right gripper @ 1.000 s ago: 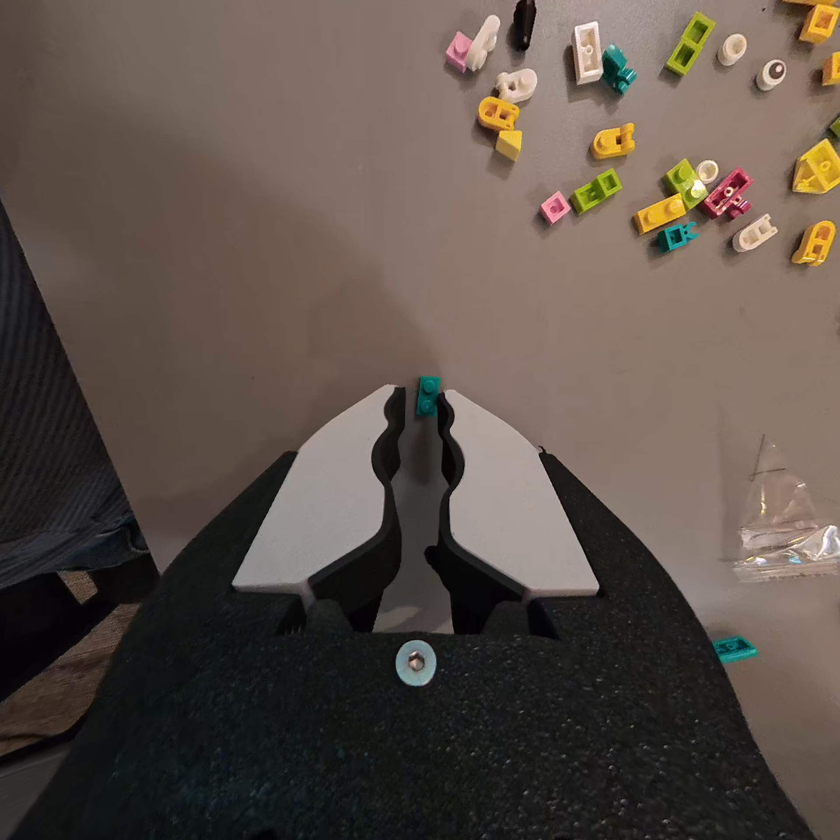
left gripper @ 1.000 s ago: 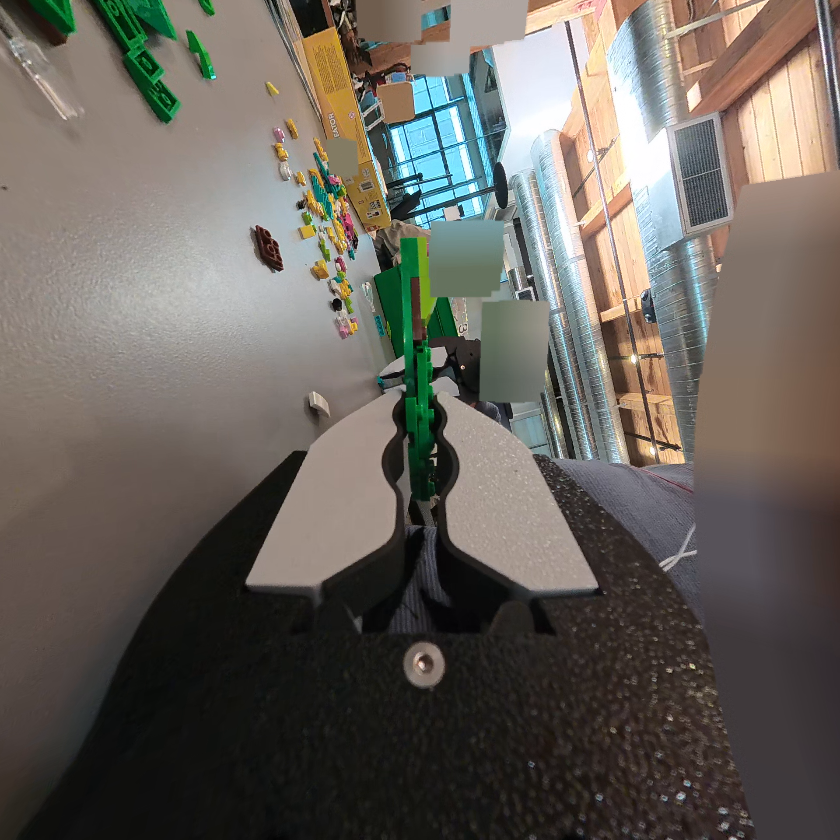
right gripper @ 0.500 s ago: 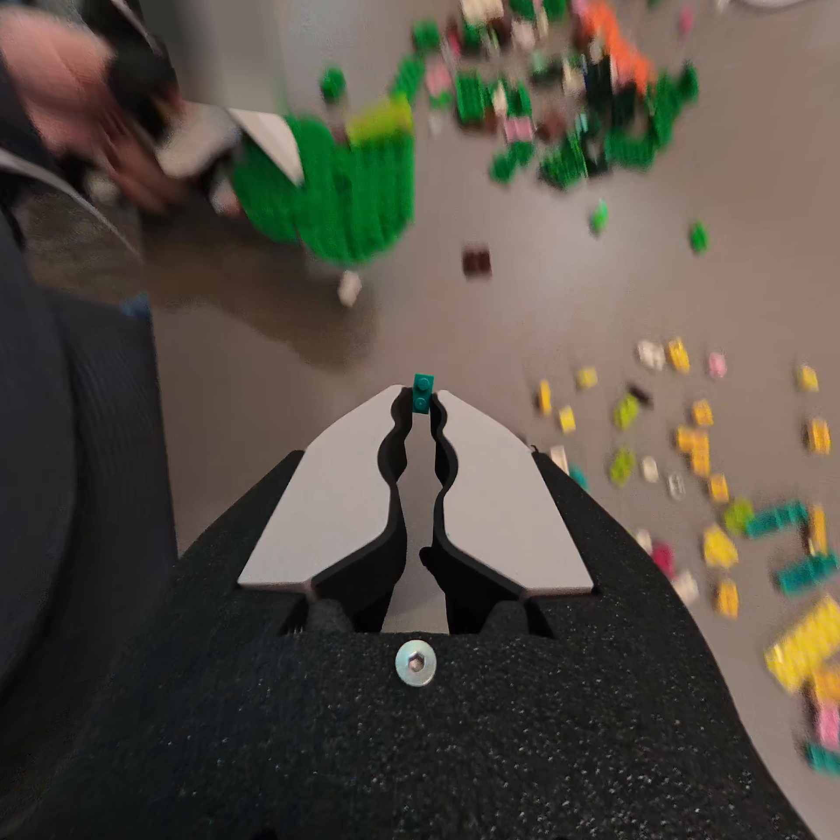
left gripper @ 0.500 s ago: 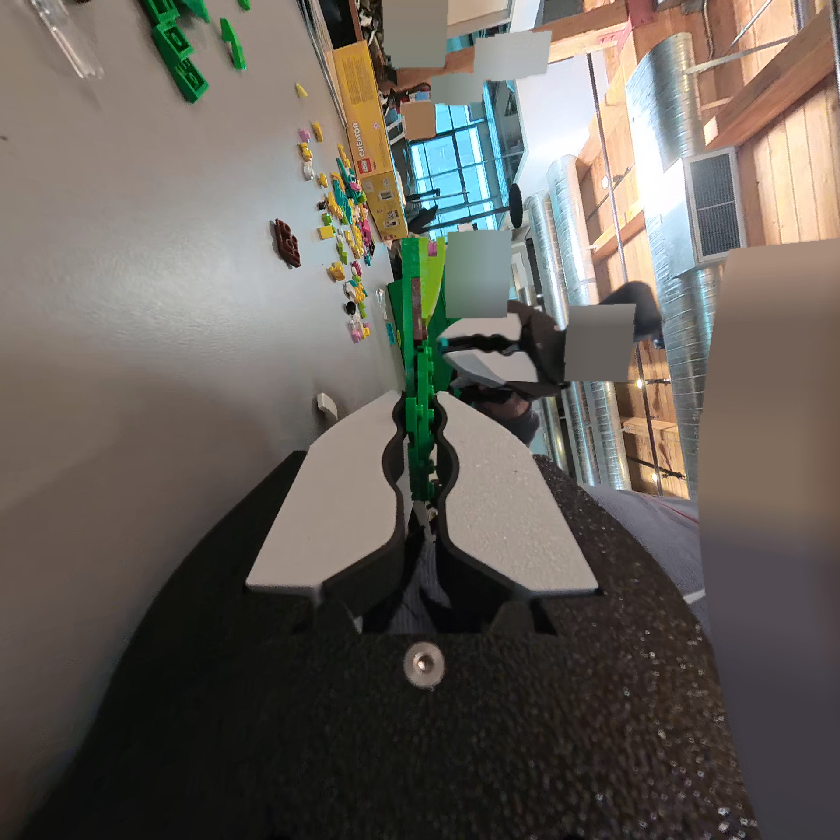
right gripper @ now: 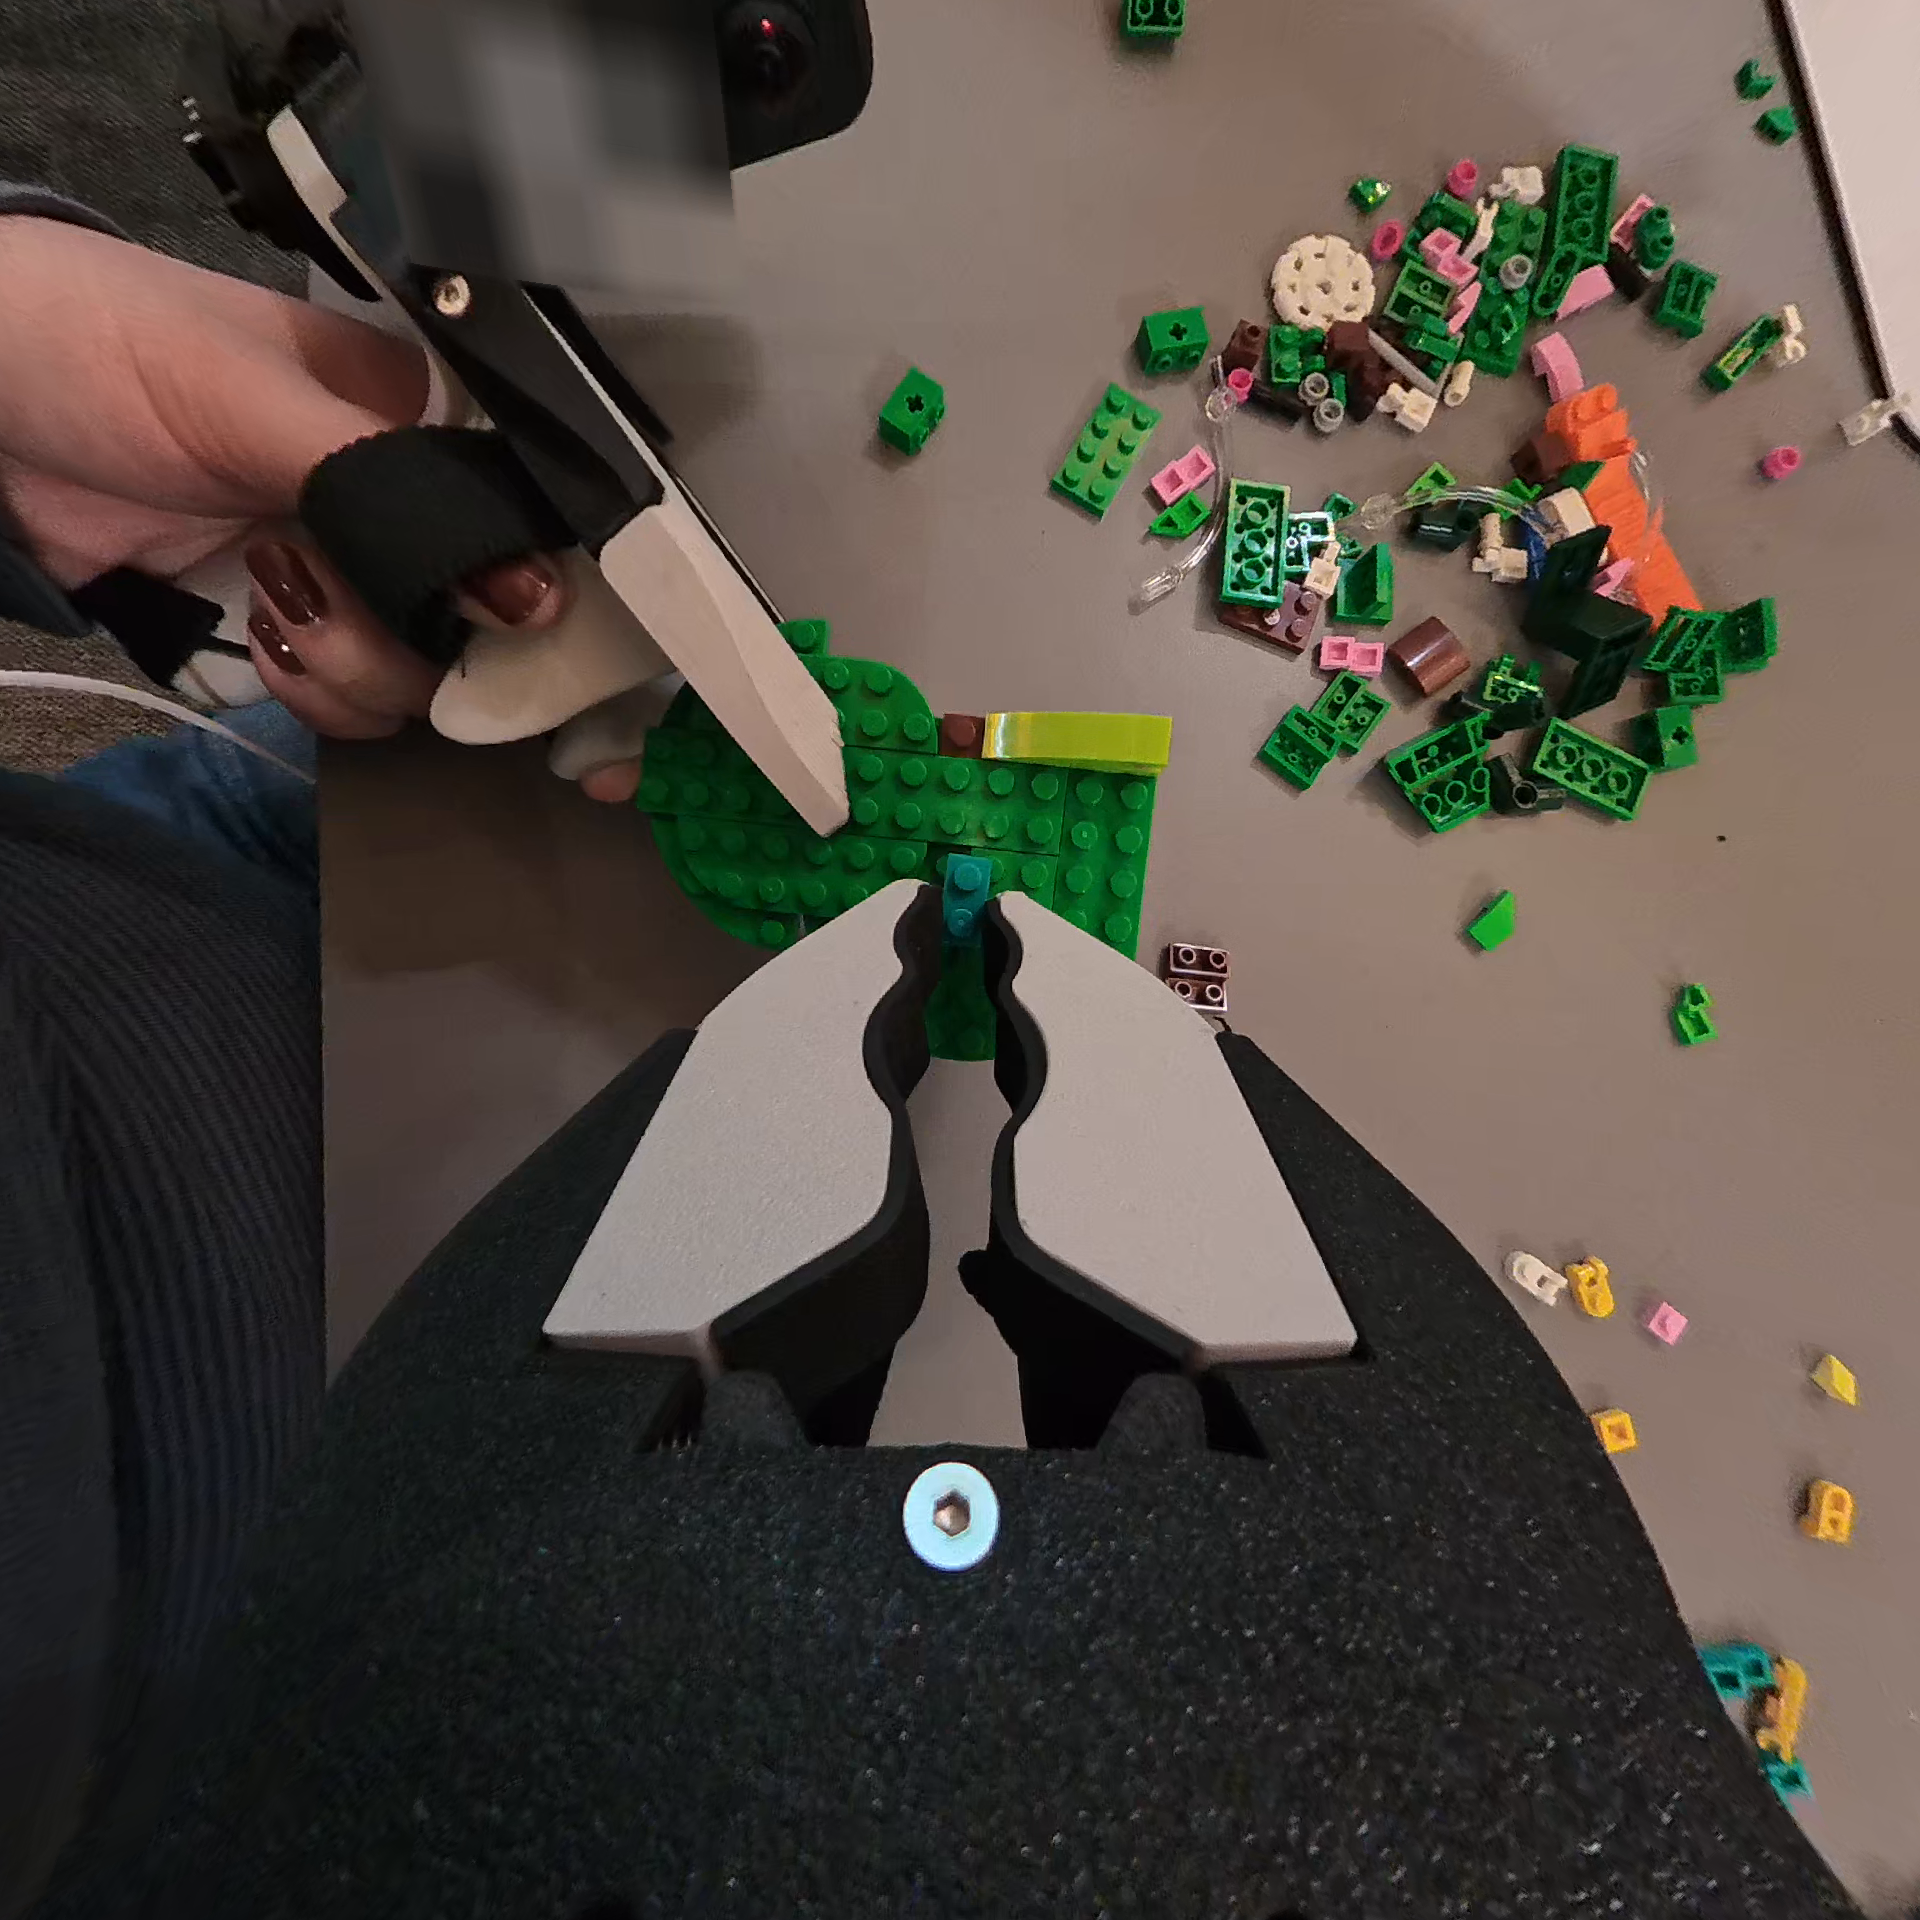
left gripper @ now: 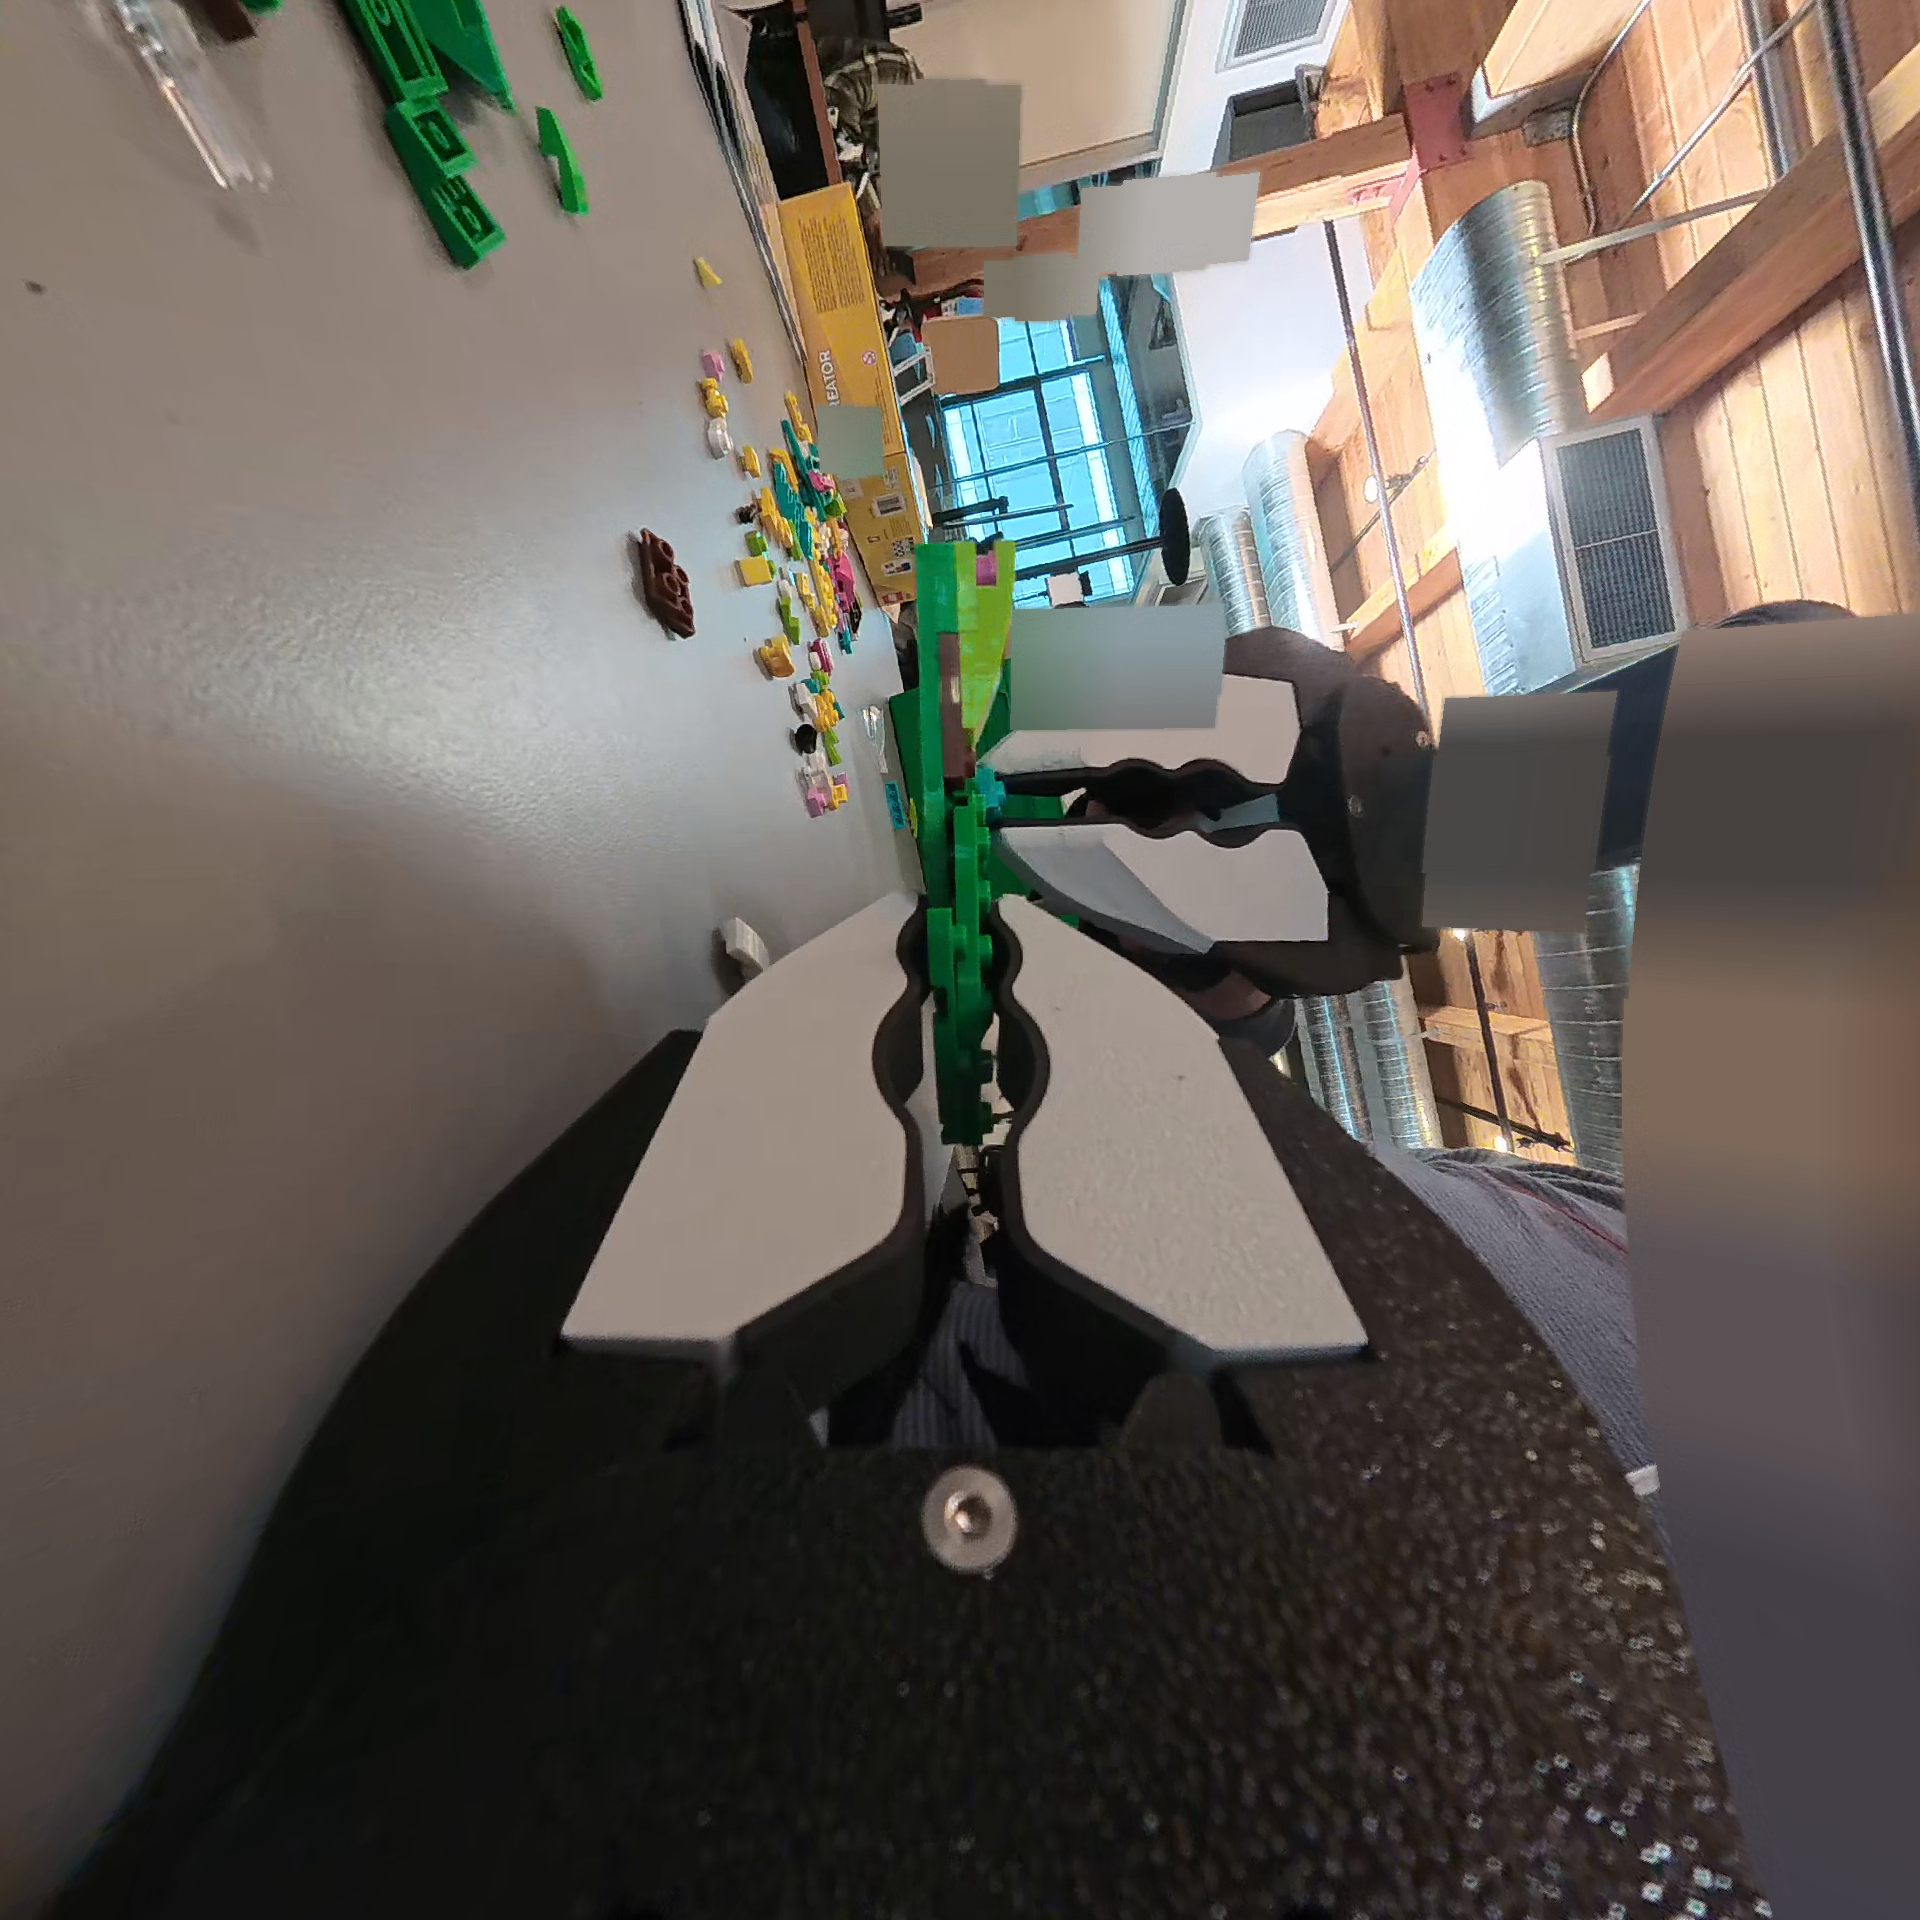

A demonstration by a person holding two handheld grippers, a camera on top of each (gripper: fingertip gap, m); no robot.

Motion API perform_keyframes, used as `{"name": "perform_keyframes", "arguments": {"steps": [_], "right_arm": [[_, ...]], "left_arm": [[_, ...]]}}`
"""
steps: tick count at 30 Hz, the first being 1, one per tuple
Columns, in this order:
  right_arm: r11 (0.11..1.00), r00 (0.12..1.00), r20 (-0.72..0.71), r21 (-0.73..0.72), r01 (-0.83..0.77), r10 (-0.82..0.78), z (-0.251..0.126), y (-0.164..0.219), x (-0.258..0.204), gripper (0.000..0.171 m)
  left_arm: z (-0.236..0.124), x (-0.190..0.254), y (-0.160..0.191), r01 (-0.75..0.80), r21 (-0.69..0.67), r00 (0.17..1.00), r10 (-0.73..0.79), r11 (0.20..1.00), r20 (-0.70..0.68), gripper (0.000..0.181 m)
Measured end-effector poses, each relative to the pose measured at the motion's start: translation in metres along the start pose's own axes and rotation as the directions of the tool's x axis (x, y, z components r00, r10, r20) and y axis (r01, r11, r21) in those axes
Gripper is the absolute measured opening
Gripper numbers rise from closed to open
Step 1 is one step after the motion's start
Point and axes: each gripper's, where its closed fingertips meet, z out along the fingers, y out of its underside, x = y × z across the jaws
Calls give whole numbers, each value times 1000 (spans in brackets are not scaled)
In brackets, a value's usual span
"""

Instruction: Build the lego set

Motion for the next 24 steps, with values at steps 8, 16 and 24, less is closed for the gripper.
{"name": "perform_keyframes", "arguments": {"steps": [8,16,24], "right_arm": [[998,998,-41,-33,44,-46,2,-2,-4,7],[999,997,-54,-26,46,-47,0,-1,-5,12],[985,990,-116,166,-56,75,-31,-1,15,15]], "left_arm": [[0,0,0,-2,-1,1000,2,1000,0,8],[0,1,0,0,1,1000,0,1000,-7,8],[0,2,-1,4,3,1000,-4,1000,-15,8]]}}
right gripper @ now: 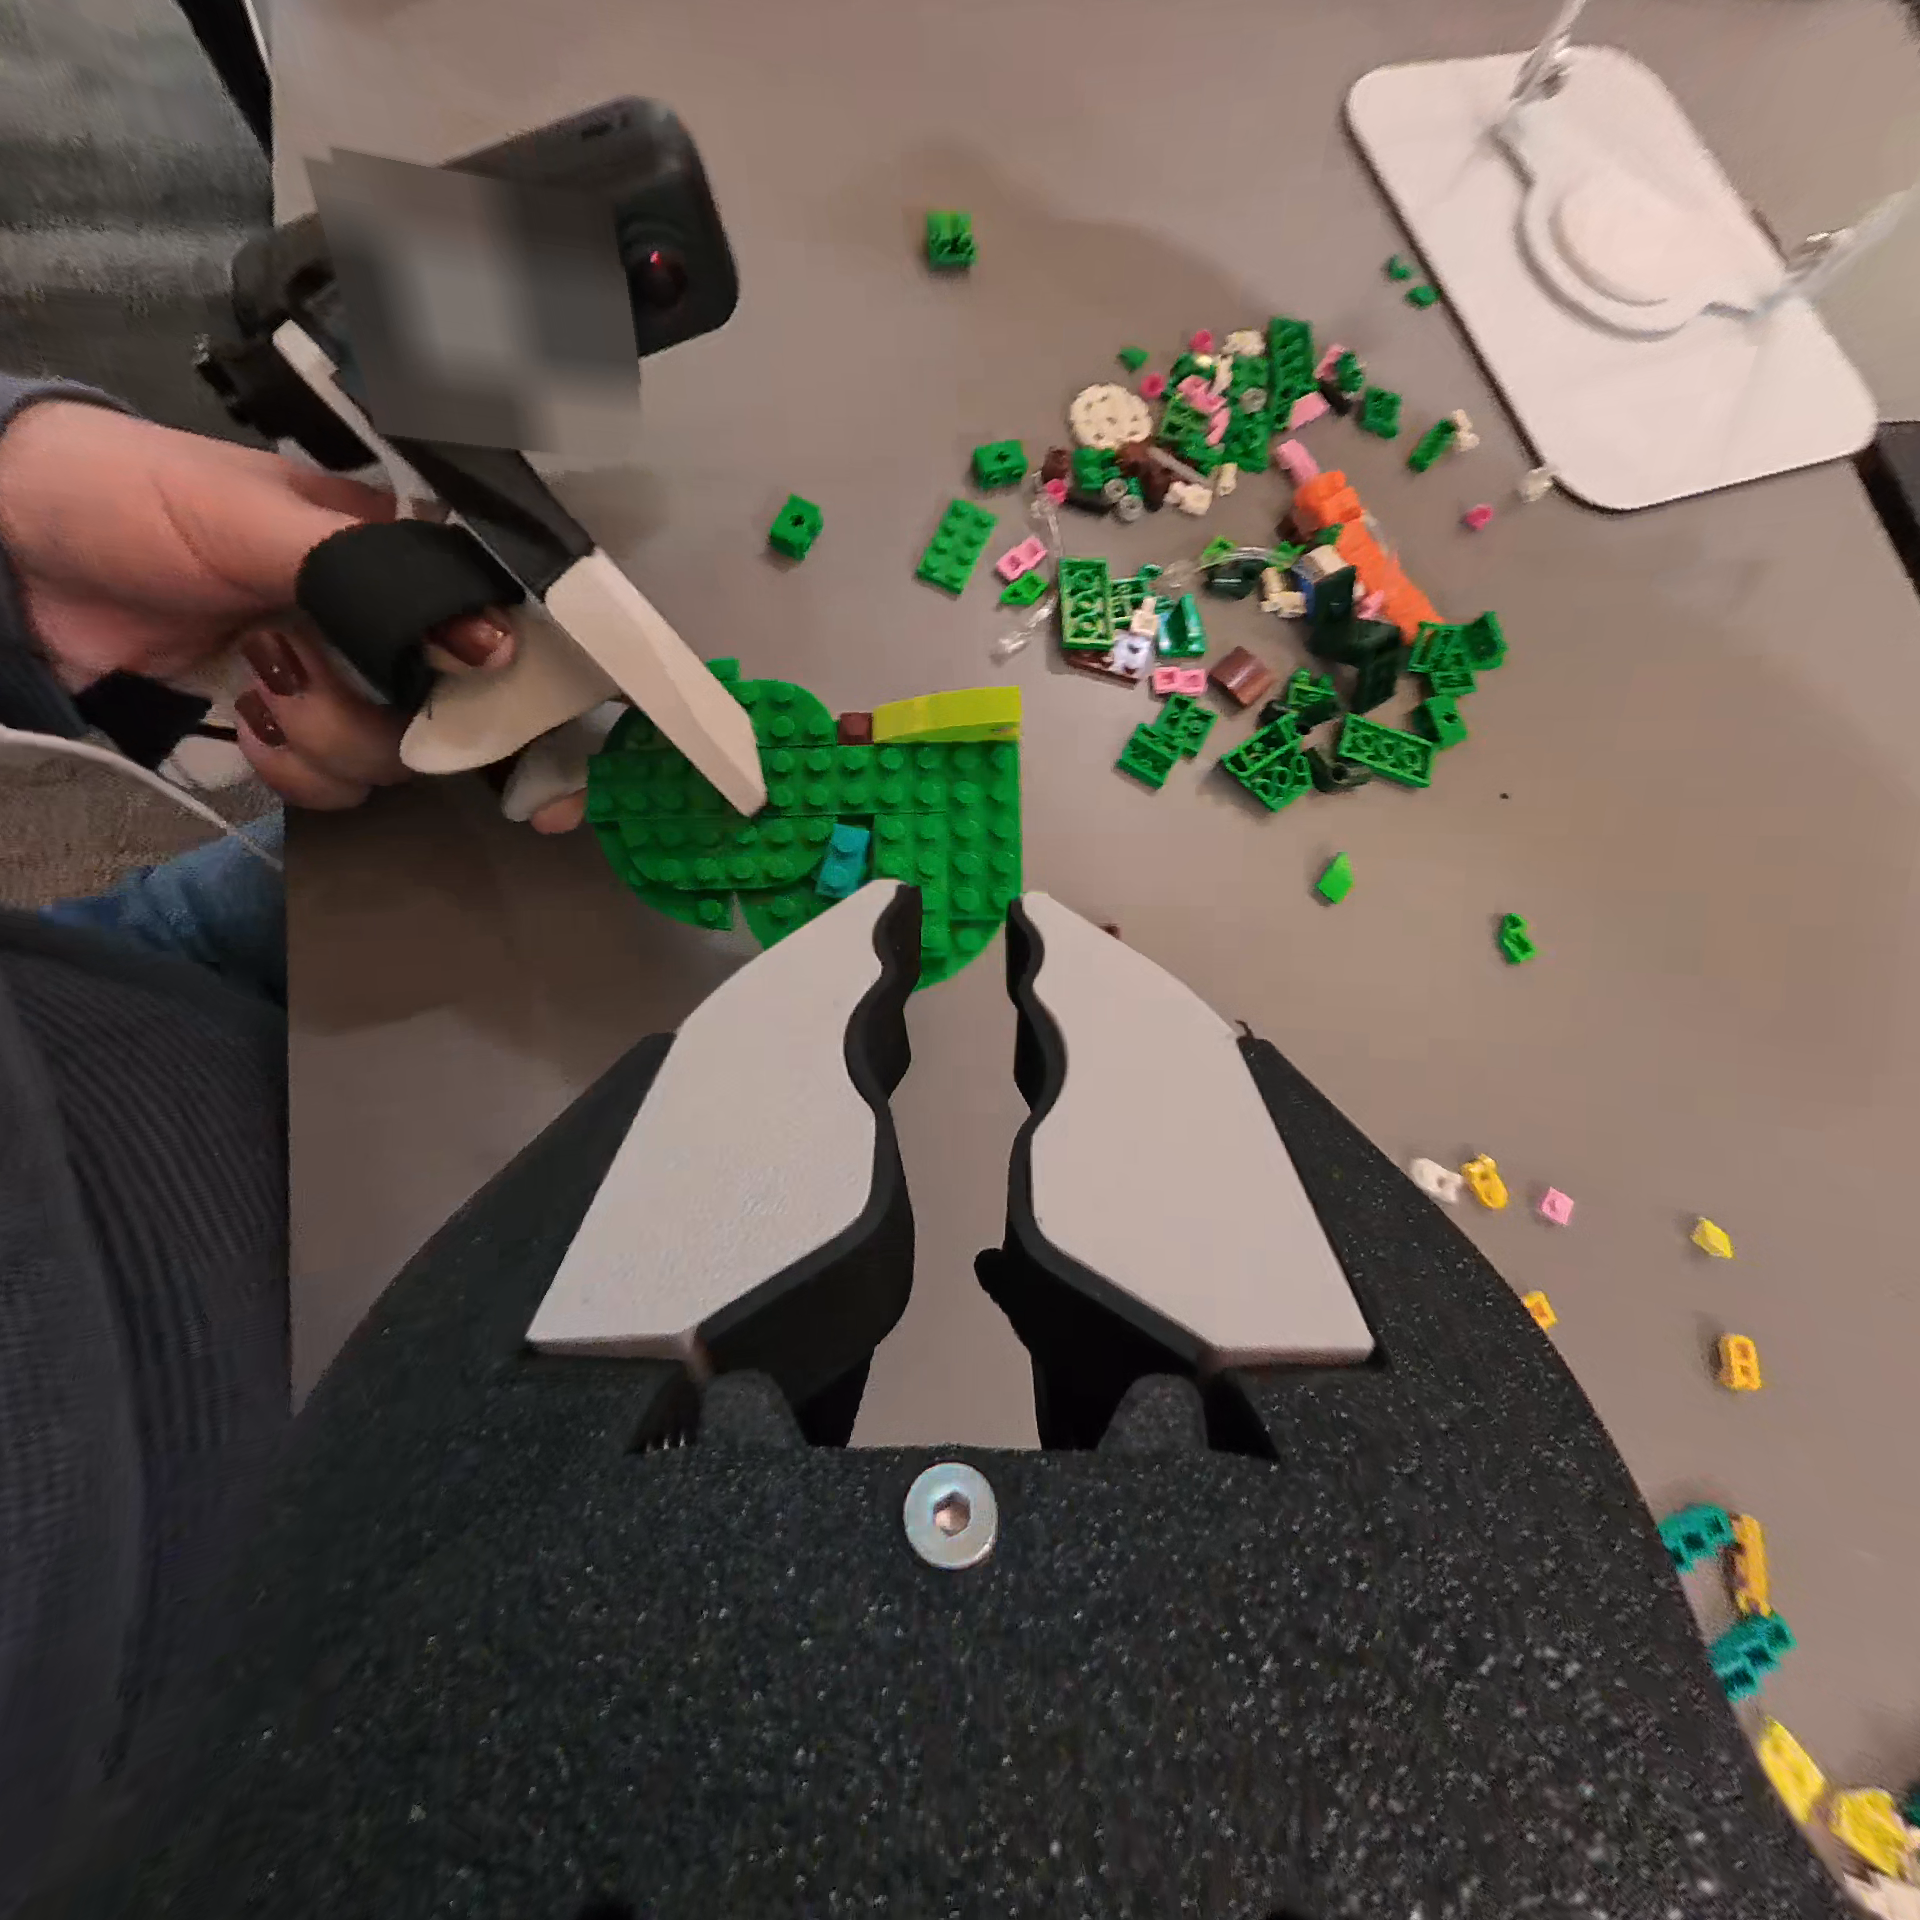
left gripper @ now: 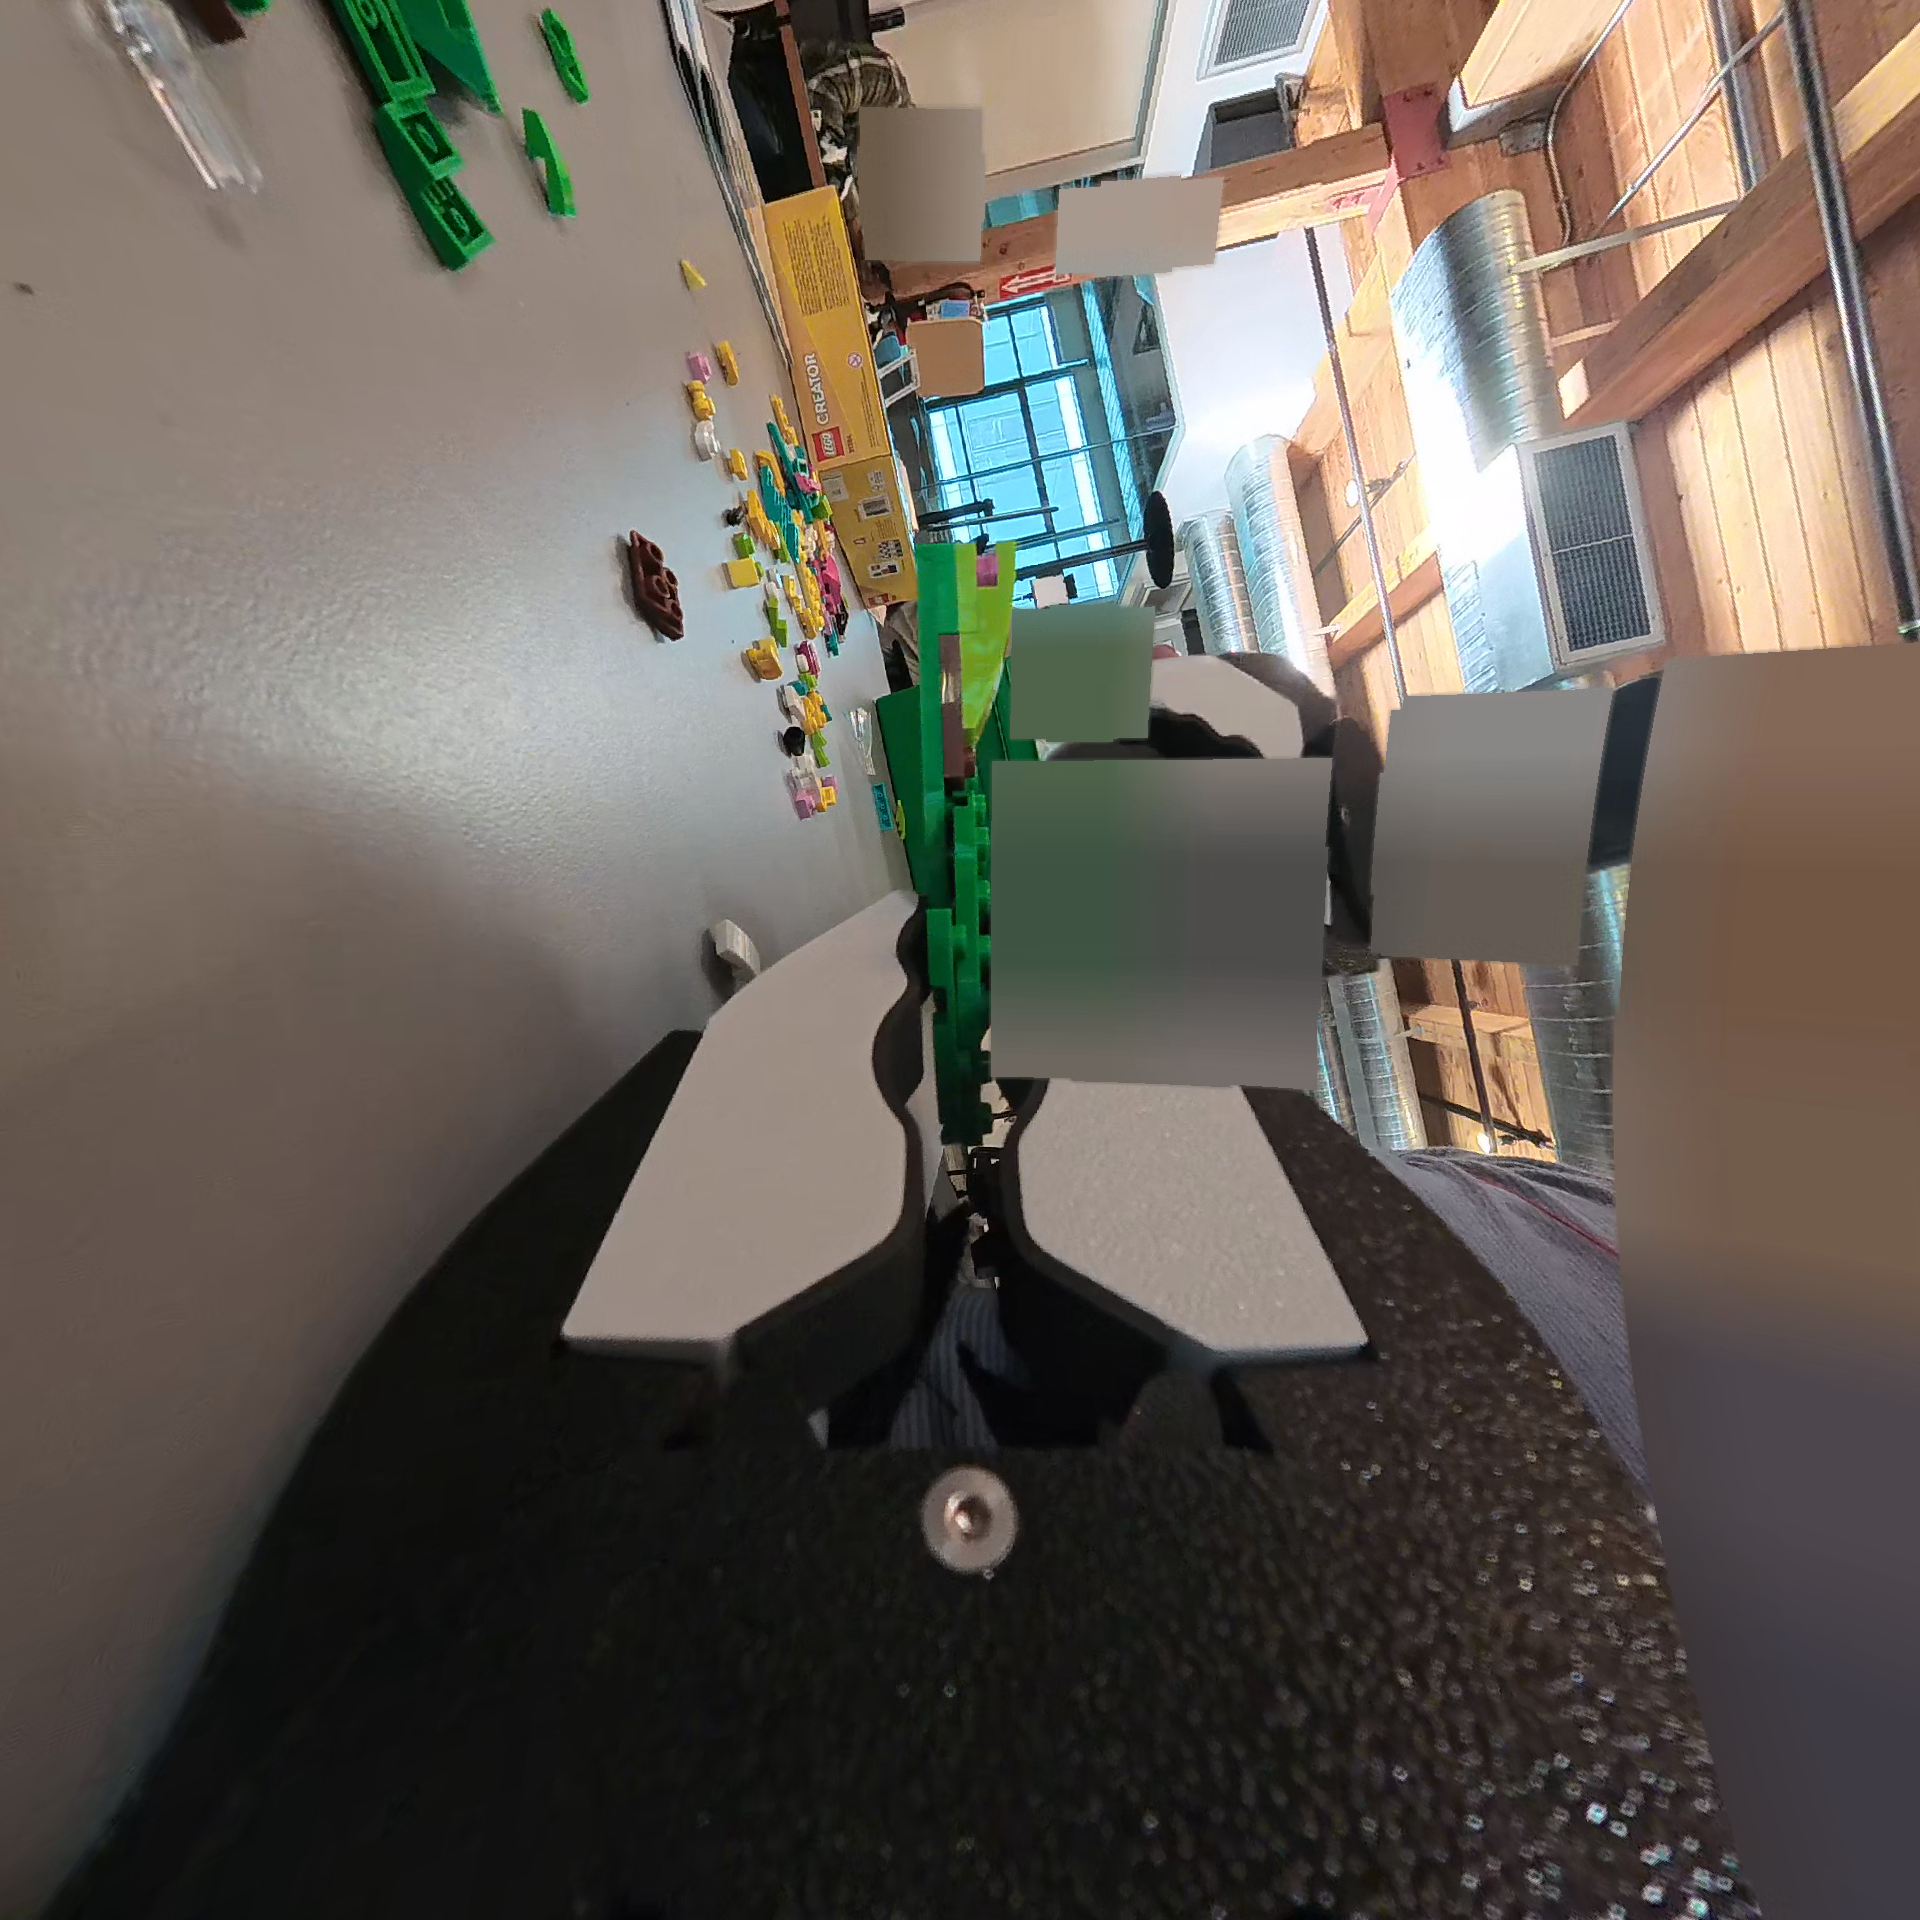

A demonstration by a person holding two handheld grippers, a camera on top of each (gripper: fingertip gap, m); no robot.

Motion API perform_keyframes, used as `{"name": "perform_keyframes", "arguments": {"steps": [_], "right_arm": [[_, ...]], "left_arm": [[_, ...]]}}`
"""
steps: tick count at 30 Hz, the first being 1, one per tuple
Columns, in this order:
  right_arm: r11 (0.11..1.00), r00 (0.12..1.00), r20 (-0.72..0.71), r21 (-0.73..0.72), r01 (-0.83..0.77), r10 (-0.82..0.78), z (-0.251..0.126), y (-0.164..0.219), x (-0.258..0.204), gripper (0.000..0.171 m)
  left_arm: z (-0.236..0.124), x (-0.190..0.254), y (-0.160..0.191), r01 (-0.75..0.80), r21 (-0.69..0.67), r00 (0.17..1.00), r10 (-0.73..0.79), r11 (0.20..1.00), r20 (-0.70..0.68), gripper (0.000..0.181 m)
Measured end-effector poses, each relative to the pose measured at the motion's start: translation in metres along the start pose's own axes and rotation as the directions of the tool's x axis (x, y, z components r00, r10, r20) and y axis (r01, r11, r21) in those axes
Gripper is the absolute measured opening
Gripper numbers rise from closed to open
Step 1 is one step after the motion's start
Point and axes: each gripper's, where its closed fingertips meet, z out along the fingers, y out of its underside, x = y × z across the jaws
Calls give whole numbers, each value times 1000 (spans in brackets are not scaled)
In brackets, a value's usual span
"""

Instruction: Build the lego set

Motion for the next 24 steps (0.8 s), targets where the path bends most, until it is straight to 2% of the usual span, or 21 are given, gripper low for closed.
{"name": "perform_keyframes", "arguments": {"steps": [8,11,14,18,21,24], "right_arm": [[984,990,-50,120,134,-129,-2,3,-9,25],[974,982,-58,124,188,-182,2,5,-13,32],[979,984,-33,106,175,-173,8,9,-17,36],[978,984,-23,105,179,-177,10,7,-19,29],[974,979,19,104,201,-204,10,6,-27,11],[973,976,27,94,213,-216,11,7,-30,11]], "left_arm": [[-1,1,0,-3,4,1000,3,1000,-5,8],[-1,1,0,-2,5,1000,2,1000,-9,8],[-1,1,0,0,3,1000,0,1000,-12,8],[-1,1,0,-1,3,1000,1,1000,-12,8],[-1,2,0,-2,3,1000,2,1000,-14,8],[-1,2,0,-2,1,1000,2,1000,-16,8]]}}
